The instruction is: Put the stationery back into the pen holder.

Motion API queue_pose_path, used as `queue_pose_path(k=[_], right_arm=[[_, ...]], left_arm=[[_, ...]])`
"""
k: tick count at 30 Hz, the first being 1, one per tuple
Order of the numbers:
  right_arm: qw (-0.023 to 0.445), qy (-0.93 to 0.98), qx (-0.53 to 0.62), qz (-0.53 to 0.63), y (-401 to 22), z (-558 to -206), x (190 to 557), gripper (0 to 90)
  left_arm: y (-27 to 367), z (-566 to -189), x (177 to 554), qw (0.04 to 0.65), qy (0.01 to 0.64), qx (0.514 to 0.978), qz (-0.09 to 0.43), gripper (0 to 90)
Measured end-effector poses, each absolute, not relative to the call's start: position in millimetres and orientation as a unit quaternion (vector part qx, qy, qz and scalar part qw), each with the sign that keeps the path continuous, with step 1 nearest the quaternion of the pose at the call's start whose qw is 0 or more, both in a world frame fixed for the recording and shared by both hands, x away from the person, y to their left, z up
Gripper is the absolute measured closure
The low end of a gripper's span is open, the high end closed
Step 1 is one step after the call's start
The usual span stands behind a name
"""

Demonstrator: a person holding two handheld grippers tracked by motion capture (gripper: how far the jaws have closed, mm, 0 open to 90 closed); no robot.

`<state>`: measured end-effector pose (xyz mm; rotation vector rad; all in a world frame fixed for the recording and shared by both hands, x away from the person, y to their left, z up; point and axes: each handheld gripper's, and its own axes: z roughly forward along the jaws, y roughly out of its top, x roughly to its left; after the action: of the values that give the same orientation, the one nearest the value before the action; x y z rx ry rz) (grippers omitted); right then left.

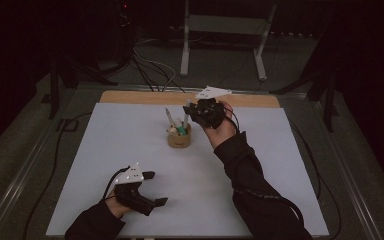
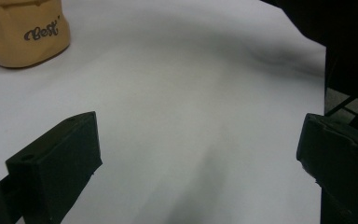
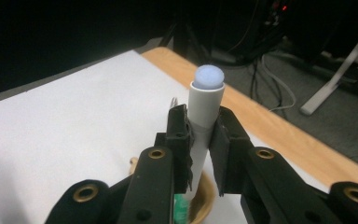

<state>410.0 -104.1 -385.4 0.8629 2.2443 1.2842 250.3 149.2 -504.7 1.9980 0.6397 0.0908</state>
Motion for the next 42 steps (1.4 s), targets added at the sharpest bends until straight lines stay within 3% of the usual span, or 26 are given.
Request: queue_pose_path(k=[40, 41, 42], right_arm=[[0.183, 0.844, 0.320, 0.390, -76.5, -422.0, 434.6, 77.0], [0.181, 0.843, 0.324, 0.391, -76.5, -421.8, 435.0, 75.8], [0.171, 0.838, 0.328, 0.401, -77.4, -421.8, 435.5, 63.5]], left_arm=[[149.3, -504.2, 251.2, 0.500, 0.263, 0.825, 0.035, 0.2], [149.4, -504.0, 251.2, 0.500, 0.263, 0.824, 0.035, 0.3], [149.4, -504.0, 251.1, 0.501, 0.263, 0.824, 0.035, 0.3]])
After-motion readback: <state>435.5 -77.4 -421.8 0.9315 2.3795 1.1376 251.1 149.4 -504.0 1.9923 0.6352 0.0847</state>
